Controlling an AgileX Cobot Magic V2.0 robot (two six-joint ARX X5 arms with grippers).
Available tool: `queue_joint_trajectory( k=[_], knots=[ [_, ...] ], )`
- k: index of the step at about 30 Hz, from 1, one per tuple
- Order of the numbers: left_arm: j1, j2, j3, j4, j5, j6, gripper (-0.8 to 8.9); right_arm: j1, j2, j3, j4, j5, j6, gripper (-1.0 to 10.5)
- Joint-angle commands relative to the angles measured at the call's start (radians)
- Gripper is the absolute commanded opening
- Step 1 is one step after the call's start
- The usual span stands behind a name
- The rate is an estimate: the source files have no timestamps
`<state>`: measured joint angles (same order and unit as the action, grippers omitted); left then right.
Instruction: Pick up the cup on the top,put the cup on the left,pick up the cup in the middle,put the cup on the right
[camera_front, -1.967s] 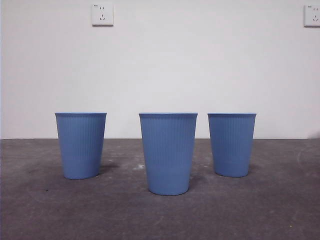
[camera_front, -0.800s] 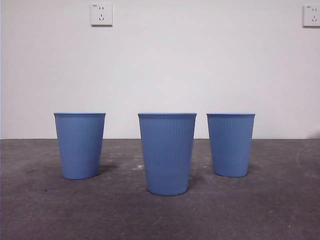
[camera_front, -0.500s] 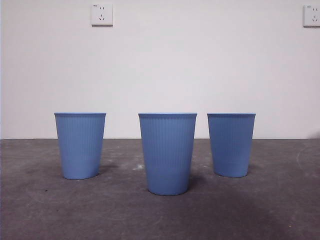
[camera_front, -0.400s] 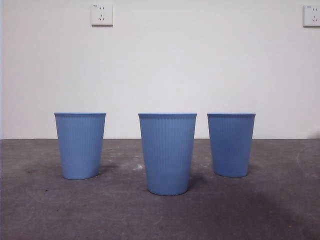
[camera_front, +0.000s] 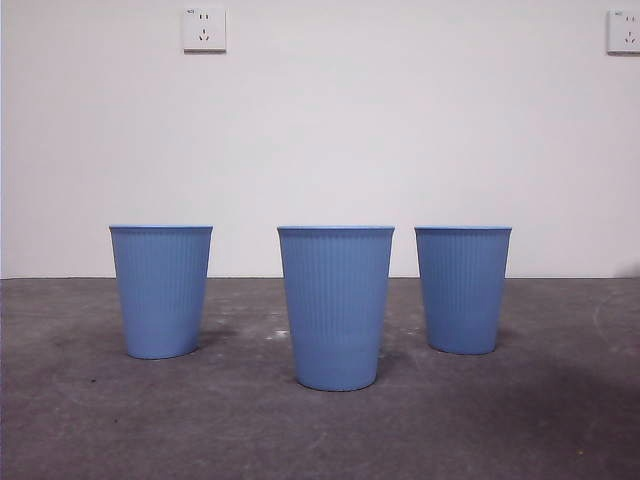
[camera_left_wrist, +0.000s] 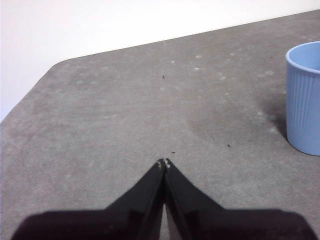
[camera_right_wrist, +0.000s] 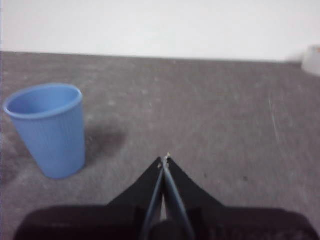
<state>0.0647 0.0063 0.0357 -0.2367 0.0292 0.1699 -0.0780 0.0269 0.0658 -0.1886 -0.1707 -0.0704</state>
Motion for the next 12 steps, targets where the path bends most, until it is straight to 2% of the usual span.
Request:
queue_joint_trajectory(
  k=[1,3,8,12],
  knots=[
    [0.002,-0.003,-0.011,-0.003,0.0,-0.012,-0.03,0.0,-0.027,-0.047,0.009,0.024,0.045,0.1],
    [0.002,-0.003,-0.011,-0.003,0.0,-0.012,-0.03,0.0,-0.026,-0.058,0.011,0.029,0.047,0.1],
    [0.002,-0.003,-0.011,-0.003,0.0,-0.012,-0.03,0.0,-0.026,-0.058,0.008,0.123,0.053,0.1],
    [0.002,-0.003,-0.011,-0.003,0.0,-0.012,-0.03,0.0,-0.026,-0.058,0.008,0.125,0.057,0.1]
  ],
)
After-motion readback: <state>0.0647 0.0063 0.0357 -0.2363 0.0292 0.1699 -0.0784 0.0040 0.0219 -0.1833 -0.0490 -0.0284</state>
